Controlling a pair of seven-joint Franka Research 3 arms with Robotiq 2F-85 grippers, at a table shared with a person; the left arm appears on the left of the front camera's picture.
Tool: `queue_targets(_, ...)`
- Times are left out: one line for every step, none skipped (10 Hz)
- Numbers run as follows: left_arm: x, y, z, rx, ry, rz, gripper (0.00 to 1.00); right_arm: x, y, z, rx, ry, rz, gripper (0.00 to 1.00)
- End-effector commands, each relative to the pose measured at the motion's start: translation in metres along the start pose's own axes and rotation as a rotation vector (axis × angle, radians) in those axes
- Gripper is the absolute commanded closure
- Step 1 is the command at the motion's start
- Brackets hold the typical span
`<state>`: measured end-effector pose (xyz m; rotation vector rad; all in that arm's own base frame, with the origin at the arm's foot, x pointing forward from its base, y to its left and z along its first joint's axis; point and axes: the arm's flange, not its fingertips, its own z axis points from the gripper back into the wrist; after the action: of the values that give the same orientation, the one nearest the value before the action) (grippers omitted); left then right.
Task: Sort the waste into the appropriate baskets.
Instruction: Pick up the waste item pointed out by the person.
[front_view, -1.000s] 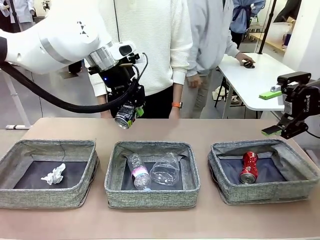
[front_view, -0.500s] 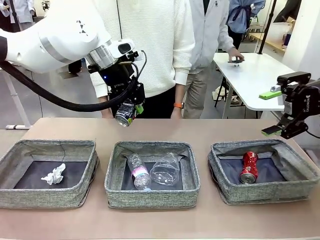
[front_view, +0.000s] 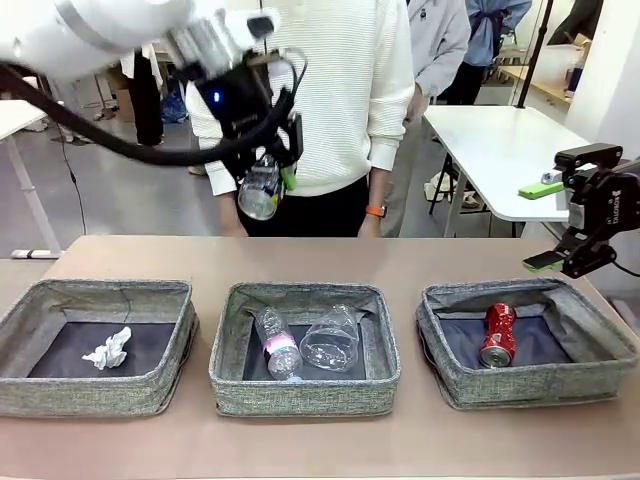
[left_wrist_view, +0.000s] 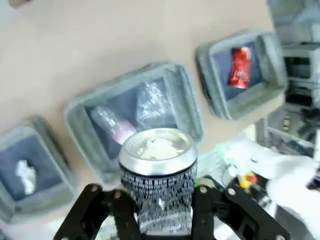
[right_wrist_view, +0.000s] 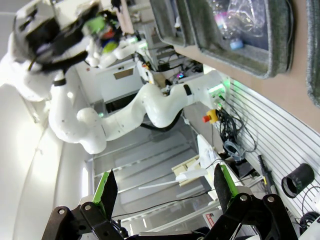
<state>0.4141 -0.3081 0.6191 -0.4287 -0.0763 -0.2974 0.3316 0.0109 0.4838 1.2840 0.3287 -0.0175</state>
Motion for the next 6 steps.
queue_targets(-0.002, -0.04, 0.023, -0.015, 0.079, 0.037, 0.79, 0.0, 0.004, -0.001, 0.023, -0.001, 0.005, 0.0)
queue_targets(-0.007, -0.061, 0.034, -0.032, 0.077, 0.021, 0.79, 0.0, 0.004, -0.001, 0.023, -0.001, 0.005, 0.0)
queue_targets(-0.001, -0.079, 0.048, -0.112, 0.015, 0.229, 0.79, 0.0, 0.004, -0.001, 0.023, -0.001, 0.005, 0.0)
queue_targets(0.001, -0.089, 0.053, -0.15, 0.028, 0.269, 0.79, 0.0, 0.004, -0.001, 0.023, -0.001, 0.005, 0.0)
queue_targets(0.004, -0.094, 0.056, -0.153, 0.035, 0.294, 0.79, 0.0, 0.004, -0.001, 0.023, -0.001, 0.005, 0.0)
queue_targets(0.005, -0.098, 0.059, -0.169, 0.054, 0.267, 0.79, 0.0, 0.004, -0.001, 0.023, -0.001, 0.005, 0.0)
